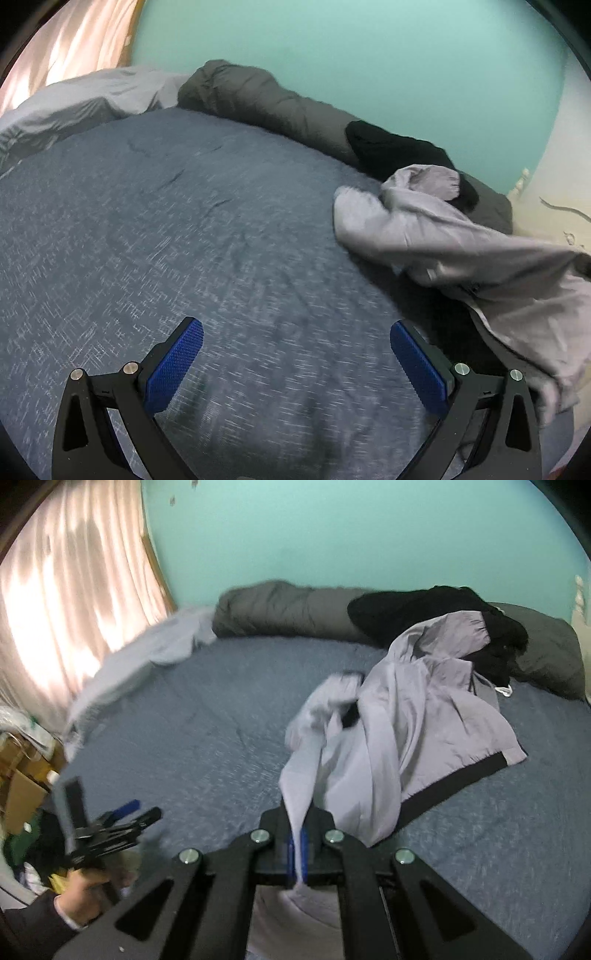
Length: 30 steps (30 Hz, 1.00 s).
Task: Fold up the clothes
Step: 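Drag the jacket across the bed with the right gripper, spreading it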
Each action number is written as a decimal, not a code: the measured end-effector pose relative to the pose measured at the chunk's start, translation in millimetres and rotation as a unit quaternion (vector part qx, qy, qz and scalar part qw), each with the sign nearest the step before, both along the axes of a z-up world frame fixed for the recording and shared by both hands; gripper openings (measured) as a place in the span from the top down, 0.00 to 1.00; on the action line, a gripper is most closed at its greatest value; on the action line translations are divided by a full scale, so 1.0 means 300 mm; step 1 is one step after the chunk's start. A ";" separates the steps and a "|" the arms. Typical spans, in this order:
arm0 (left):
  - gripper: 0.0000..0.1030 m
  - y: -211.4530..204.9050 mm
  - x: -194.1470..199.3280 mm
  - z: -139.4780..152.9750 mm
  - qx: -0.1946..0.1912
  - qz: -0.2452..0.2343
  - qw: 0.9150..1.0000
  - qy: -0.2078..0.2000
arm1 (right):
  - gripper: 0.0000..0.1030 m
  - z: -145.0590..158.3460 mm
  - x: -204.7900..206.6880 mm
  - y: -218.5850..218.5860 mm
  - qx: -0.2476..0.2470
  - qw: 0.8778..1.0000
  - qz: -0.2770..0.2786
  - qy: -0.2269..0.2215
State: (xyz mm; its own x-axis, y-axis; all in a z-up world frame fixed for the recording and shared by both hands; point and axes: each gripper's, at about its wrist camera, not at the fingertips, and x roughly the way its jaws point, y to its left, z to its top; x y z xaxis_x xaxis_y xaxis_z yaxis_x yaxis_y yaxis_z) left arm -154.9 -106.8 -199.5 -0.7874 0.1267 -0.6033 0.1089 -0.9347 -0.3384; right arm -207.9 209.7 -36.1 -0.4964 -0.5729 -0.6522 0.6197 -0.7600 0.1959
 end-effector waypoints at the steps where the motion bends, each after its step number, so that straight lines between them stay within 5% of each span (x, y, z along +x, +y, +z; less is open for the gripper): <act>1: 0.00 0.011 0.007 0.017 0.000 -0.003 1.000 0.002 | 0.98 0.008 0.017 0.037 -0.001 1.000 -0.005 0.005; 10: 0.00 0.045 0.041 0.103 -0.007 -0.011 1.000 0.013 | 0.98 -0.121 -0.043 0.405 0.070 0.986 -0.149 0.000; 15: 0.00 0.056 0.029 0.088 -0.015 -0.017 1.000 0.006 | 0.95 -0.221 -0.104 0.522 0.101 0.972 -0.206 -0.044; 24: 0.00 0.042 -0.026 0.025 -0.012 -0.013 1.000 -0.012 | 0.94 -0.133 -0.080 0.503 0.068 0.978 -0.198 -0.014; 30: 0.00 0.033 -0.057 -0.019 -0.010 -0.011 1.000 -0.022 | 0.94 -0.208 -0.153 0.554 0.121 0.971 -0.184 -0.097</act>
State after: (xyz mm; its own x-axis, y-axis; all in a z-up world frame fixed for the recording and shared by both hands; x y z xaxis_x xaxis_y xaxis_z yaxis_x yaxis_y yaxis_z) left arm -172.0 -96.8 -205.2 -0.7574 0.1303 -0.6398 0.1031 -0.9437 -0.3142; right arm -253.8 375.8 -98.4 -0.4924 -0.1987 -0.8473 0.2662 -0.9613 0.0708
